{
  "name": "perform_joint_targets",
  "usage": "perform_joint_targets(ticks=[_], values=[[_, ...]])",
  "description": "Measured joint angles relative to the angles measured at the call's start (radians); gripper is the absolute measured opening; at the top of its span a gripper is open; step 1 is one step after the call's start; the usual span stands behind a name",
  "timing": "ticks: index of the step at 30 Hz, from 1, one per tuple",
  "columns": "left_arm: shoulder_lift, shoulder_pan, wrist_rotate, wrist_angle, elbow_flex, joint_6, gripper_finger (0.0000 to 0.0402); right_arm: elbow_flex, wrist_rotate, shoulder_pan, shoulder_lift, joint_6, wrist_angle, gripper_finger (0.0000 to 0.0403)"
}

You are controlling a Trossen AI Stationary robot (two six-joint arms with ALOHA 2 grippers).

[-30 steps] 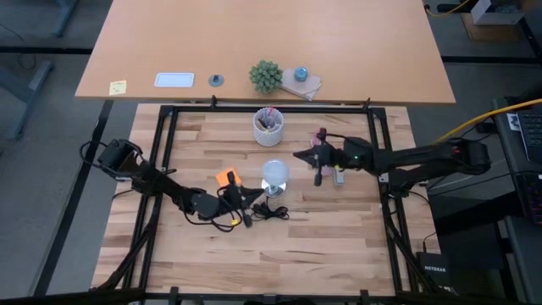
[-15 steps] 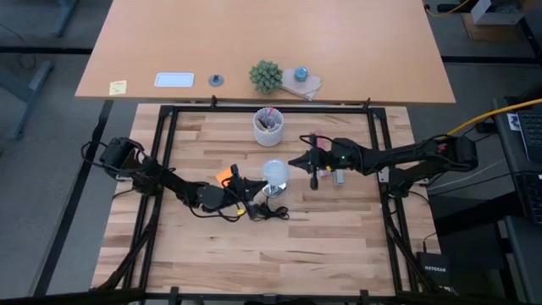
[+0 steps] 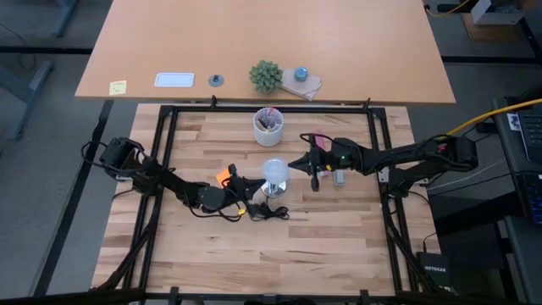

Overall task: Screw lightbulb
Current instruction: Insert the lightbulb into the lamp

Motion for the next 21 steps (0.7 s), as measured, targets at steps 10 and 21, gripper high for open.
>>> perform_joint_targets(ticks=[10,21], values=[[0.000,0.000,-0.040,0.000,0.000,0.001,0.0001,0.000,-0.058,0.000,0.000,0.039,0.002,0.0005],[0.000,0.014,-0.123,-0.046,0.000,-0.053,0.0001,-0.001,-0.056,0.077,0.000,0.047,0.028,0.0005]])
